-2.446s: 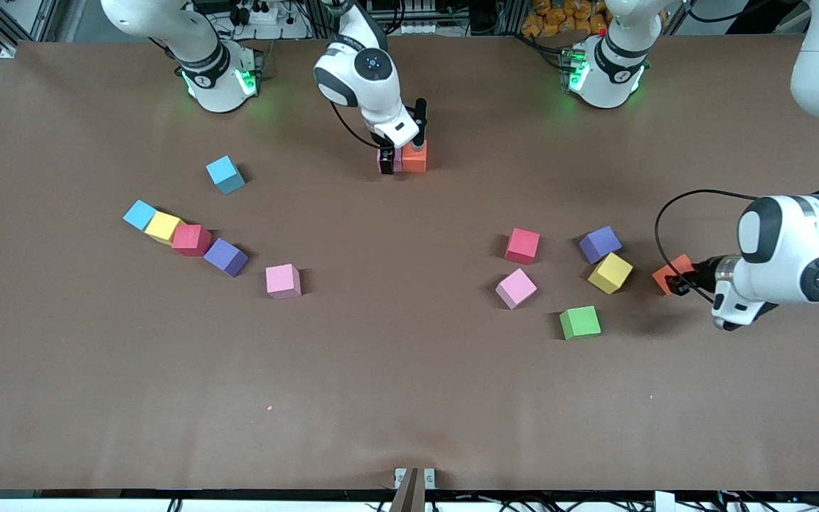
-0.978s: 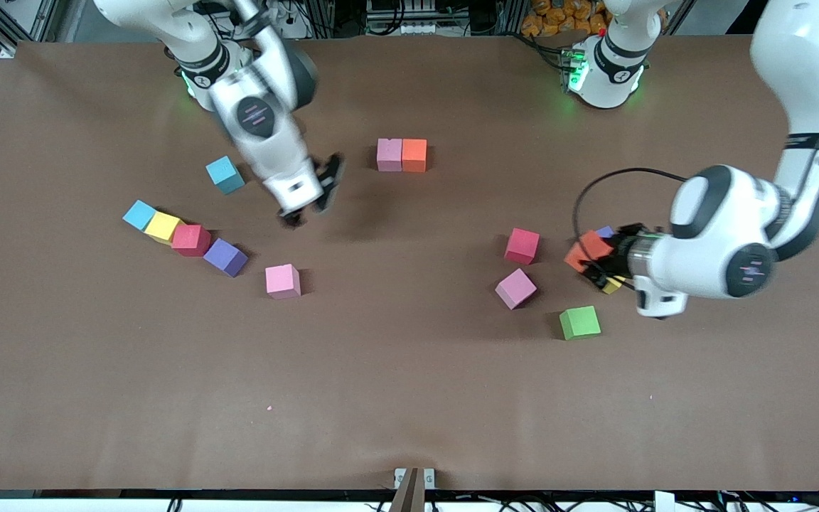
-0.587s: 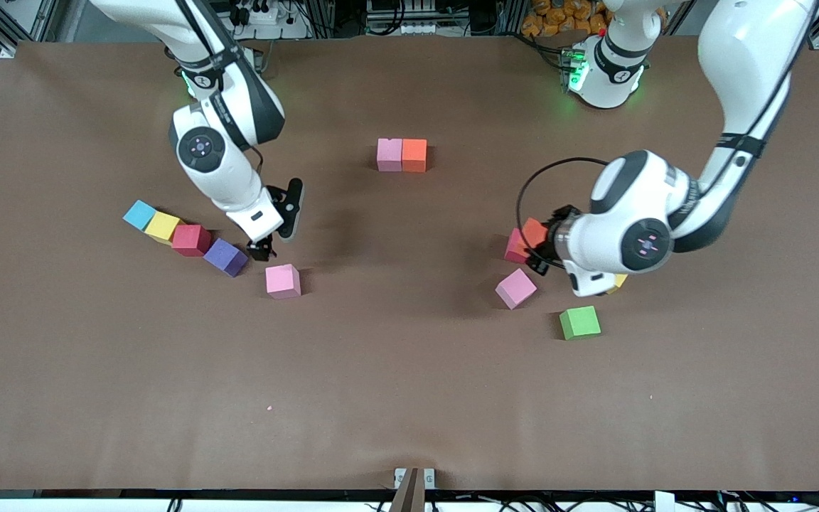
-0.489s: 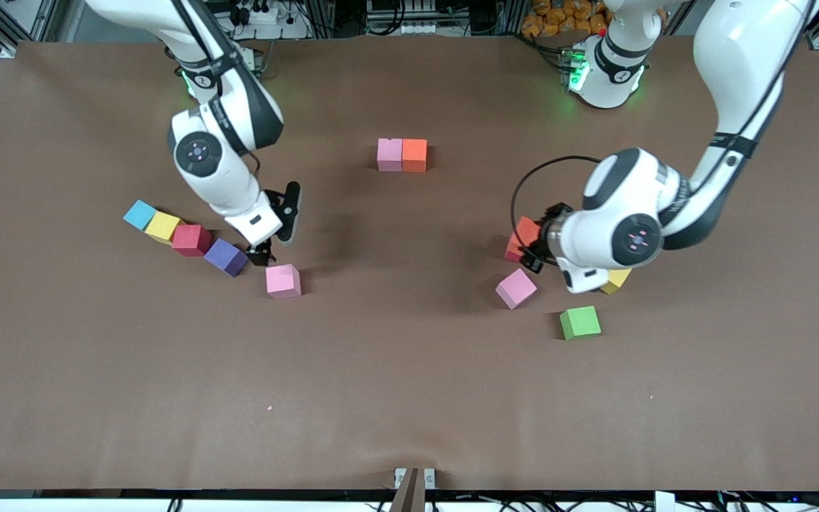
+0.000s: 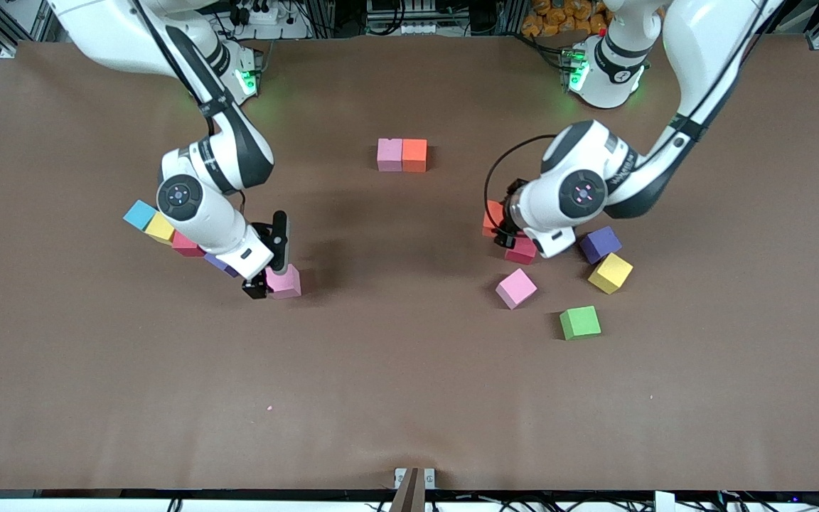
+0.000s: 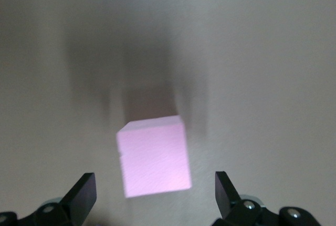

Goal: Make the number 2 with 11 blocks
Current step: 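Place the orange block with the left gripper while the right gripper reaches pink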

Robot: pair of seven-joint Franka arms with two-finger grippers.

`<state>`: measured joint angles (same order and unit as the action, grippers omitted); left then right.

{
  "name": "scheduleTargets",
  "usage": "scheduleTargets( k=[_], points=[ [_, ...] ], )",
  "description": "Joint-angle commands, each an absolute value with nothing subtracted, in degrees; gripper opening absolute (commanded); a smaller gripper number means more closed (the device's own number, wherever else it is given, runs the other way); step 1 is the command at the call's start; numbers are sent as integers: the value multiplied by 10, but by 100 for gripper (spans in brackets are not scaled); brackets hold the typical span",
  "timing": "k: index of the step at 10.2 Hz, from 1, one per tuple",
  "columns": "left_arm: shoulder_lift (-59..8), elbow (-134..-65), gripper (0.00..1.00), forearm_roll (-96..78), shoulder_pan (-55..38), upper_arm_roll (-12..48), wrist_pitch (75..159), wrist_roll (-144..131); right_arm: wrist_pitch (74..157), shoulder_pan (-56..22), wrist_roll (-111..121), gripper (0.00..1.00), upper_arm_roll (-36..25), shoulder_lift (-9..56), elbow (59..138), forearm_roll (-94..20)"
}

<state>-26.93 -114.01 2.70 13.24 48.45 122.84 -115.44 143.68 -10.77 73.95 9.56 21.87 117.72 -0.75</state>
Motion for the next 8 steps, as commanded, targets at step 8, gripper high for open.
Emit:
scheduleTargets(
  k=[8],
  points=[
    [-210,-1333,23,18,23,498,1449,-1414,1470,-97,758,100,112,272,1162,-4]
  ],
)
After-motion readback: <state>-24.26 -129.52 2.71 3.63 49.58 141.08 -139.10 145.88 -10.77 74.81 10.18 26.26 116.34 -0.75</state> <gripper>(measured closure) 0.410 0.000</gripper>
